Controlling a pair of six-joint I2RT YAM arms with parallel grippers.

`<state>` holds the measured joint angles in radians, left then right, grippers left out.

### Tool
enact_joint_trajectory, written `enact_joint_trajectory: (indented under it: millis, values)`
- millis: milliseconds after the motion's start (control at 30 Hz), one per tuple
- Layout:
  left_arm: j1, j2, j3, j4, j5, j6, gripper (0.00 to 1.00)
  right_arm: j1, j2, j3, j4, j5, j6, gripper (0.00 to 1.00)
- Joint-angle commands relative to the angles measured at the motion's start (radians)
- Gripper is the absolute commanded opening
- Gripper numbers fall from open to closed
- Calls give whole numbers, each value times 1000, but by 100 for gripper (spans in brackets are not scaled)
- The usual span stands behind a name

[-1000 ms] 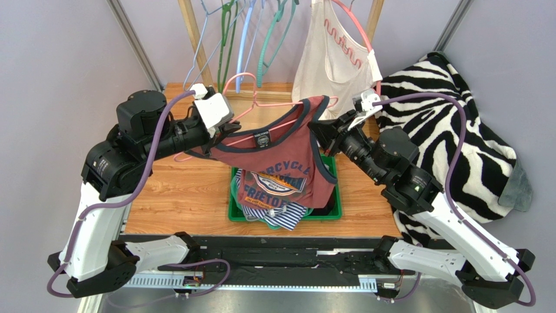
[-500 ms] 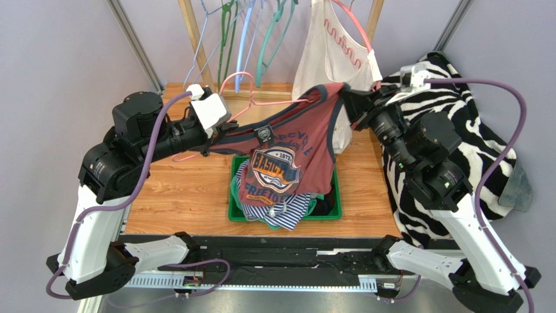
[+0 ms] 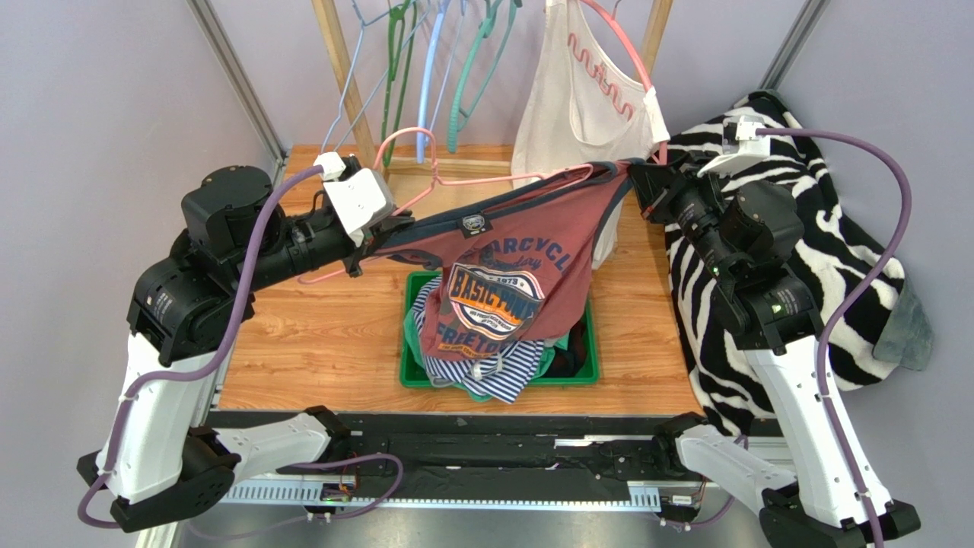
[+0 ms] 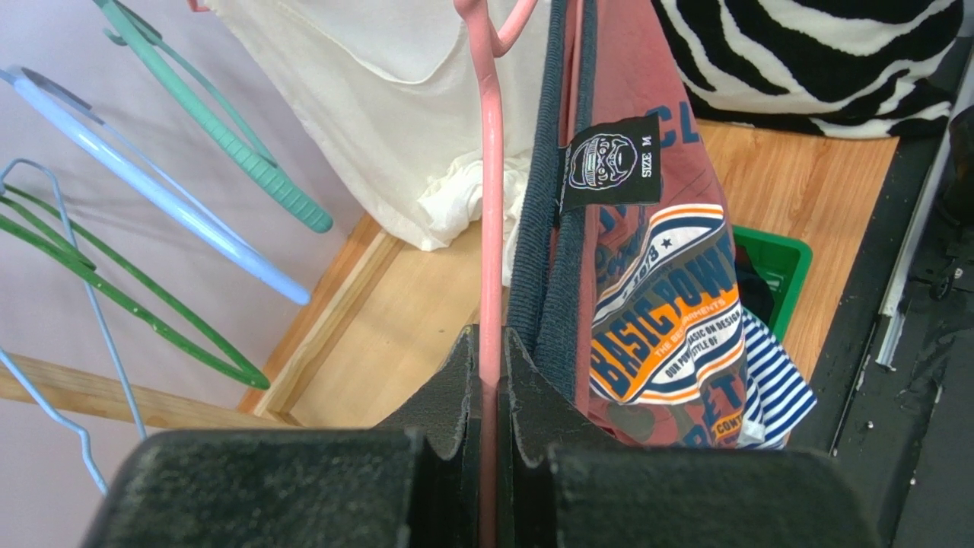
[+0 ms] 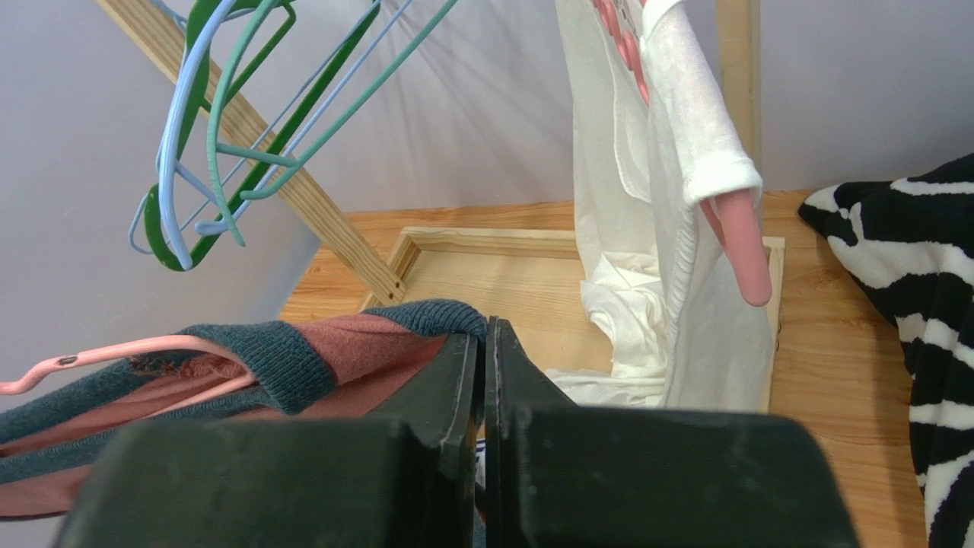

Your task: Remove the tank top from the hanger

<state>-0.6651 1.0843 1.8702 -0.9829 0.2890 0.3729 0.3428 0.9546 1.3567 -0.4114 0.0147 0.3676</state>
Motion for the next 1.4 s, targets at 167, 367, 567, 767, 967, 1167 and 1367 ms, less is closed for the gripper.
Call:
enact_joint_trajectory:
  millis: [167, 367, 567, 767, 967, 1167, 1367]
  values:
    - [10, 5, 79, 16, -10, 60, 0, -70, -68, -152, 29, -231, -31, 0]
    - [7, 63, 98, 3, 32, 54, 0, -70, -148, -116, -92, -386, -278, 42]
    - [7, 120, 118, -16, 108, 55, 0, -68, -263, -50, -20, -439, -407, 67]
    - [-10, 161, 144, -109, 238, 90, 0, -68, -94, 168, -3, -646, -423, 69]
    - [-16, 180, 185, -169, 326, 113, 0, -51, 10, 222, 20, -847, -453, 68]
    - [-16, 189, 196, -191, 355, 127, 0, 27, 70, 292, -154, -964, -591, 66]
    - [-16, 192, 199, -192, 349, 130, 0, 73, 114, 337, -219, -1042, -636, 65]
